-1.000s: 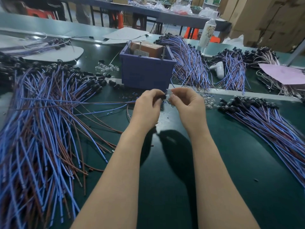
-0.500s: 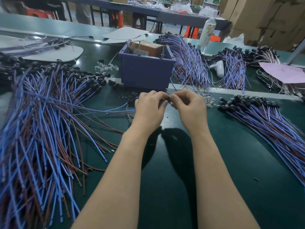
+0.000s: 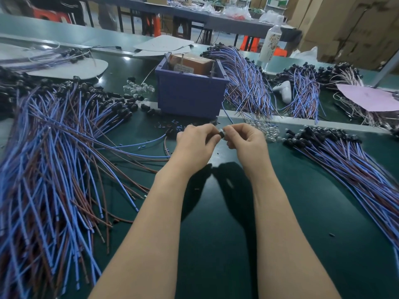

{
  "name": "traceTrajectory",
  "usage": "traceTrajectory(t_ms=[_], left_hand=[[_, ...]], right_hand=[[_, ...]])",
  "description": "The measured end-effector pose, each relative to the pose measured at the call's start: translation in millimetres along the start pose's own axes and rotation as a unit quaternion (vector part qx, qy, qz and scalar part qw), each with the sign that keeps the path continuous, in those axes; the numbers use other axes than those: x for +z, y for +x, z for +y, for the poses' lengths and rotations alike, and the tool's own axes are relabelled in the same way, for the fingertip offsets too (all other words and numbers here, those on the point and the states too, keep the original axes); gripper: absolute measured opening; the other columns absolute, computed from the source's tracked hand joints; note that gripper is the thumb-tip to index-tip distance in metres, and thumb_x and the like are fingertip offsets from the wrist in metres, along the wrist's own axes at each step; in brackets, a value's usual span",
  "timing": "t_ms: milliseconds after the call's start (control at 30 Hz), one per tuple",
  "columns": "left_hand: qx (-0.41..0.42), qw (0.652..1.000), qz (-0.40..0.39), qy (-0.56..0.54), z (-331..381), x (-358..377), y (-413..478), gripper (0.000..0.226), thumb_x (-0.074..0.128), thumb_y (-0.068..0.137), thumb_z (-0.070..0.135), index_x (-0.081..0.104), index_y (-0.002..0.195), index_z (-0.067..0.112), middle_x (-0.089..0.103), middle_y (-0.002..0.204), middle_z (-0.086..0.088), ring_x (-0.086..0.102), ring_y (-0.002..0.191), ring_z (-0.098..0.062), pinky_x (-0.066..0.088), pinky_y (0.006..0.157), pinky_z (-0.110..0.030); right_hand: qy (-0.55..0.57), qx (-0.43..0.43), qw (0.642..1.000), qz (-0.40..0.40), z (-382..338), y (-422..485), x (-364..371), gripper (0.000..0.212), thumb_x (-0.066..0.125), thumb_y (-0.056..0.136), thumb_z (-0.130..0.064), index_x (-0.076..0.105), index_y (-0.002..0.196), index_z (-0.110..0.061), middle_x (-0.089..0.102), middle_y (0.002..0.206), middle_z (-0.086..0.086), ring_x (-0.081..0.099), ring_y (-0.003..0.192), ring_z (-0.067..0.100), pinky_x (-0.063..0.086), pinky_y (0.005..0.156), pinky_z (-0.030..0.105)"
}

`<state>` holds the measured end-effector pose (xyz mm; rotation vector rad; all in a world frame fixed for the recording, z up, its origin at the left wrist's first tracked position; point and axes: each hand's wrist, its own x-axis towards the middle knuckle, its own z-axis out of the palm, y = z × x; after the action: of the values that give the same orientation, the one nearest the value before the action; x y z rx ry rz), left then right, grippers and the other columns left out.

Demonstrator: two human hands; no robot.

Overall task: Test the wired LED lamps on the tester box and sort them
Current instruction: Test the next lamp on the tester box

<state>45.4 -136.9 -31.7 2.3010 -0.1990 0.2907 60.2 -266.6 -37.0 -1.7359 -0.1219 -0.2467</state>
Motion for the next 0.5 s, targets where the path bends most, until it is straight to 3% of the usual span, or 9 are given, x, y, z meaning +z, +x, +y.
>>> traceTrajectory(t_ms=[233, 500], left_hand=[[-0.011, 1.0, -0.025, 0.003, -2.4, 0.9, -0.3, 0.019, 0.053, 0.095, 0.024, 0.064, 0.11, 0.019, 0.07, 0.1, 0.002, 0.058, 0.104, -0.019, 0.038, 0.099, -0.043], [-0.006, 1.0, -0.008, -0.027, -4.1, 0.5, -0.4, 0.016, 0.055, 0.094, 0.021, 0.066, 0.105, 0.019, 0.07, 0.094, 0.002, 0.06, 0.098, -0.02, 0.041, 0.097, -0.043]], right_hand=[[-0.125, -0.029, 0.992, -0.001, 3.4, 3.5, -5.9, 0.008, 0.059, 0.091, -0.016, 0.063, 0.084, -0.014, 0.063, 0.071, -0.002, 0.054, 0.063, 0.008, 0.049, 0.072, 0.032], [-0.074, -0.012, 0.997, -0.006, 4.2, 2.5, -2.1, 0.013, 0.058, 0.092, -0.014, 0.062, 0.08, -0.019, 0.061, 0.068, -0.006, 0.052, 0.052, -0.005, 0.044, 0.059, 0.016]])
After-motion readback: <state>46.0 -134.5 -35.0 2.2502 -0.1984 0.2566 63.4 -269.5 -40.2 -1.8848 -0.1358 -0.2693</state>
